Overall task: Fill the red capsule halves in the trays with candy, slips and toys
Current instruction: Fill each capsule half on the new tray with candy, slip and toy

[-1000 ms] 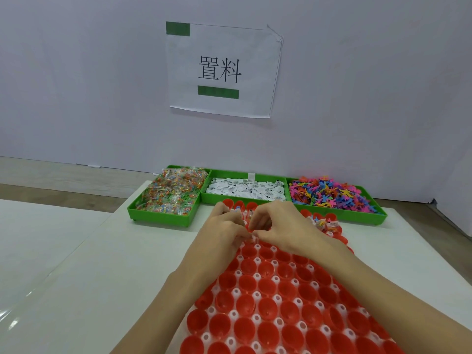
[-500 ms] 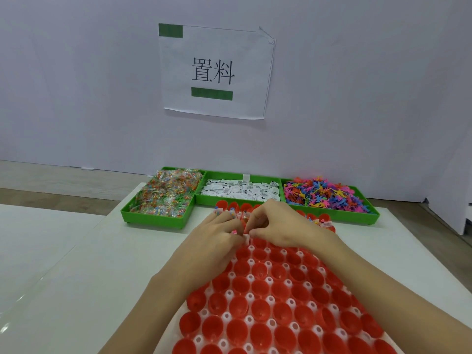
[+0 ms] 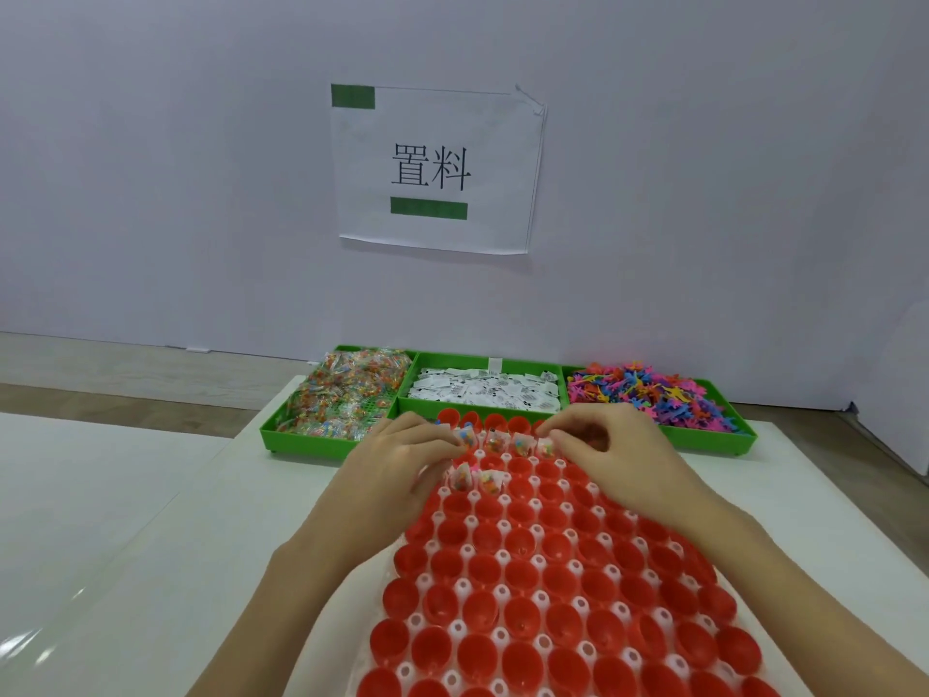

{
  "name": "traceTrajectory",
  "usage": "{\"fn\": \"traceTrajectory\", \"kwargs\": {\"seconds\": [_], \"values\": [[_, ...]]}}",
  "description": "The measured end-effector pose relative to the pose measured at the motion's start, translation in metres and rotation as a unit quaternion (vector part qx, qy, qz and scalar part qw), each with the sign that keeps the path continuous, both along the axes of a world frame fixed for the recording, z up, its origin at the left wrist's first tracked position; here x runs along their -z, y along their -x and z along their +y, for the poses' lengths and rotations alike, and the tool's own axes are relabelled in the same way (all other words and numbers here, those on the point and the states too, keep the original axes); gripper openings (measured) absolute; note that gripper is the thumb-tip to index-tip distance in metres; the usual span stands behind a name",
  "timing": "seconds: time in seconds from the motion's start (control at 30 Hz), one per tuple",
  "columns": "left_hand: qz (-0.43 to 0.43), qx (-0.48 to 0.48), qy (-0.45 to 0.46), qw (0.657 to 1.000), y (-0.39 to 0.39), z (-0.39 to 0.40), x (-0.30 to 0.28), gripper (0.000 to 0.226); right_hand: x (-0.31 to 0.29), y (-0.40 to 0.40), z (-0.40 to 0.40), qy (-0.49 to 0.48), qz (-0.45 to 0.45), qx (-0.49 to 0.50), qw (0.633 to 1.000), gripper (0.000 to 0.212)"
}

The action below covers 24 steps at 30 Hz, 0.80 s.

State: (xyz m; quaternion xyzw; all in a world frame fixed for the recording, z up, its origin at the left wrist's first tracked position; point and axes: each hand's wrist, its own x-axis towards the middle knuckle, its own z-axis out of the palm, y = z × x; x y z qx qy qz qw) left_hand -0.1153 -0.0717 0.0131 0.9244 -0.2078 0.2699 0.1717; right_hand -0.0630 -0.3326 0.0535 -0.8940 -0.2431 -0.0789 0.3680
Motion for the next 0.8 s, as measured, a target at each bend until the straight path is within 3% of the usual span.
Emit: {"fn": "traceTrajectory", "kwargs": {"seconds": [0.2, 0.4, 0.8], "values": [[0.002, -0.175, 0.041, 0.984, -0.007, 0.03, 0.013, 0.023, 0.025, 0.021, -0.053, -0.147, 0.006, 0.077, 0.986, 0.024], [0.045, -0.257, 0.107, 0.959, -0.025, 0.045, 0.026, 0.02, 0.027, 0.022, -0.058, -0.192, 0.017, 0.089, 0.977, 0.024], [0.201, -0.24, -0.065, 0.948, -0.081, 0.063, -0.009, 0.02, 0.028, 0.03, -0.057, -0.152, -0.003, 0.089, 0.984, 0.022]]}}
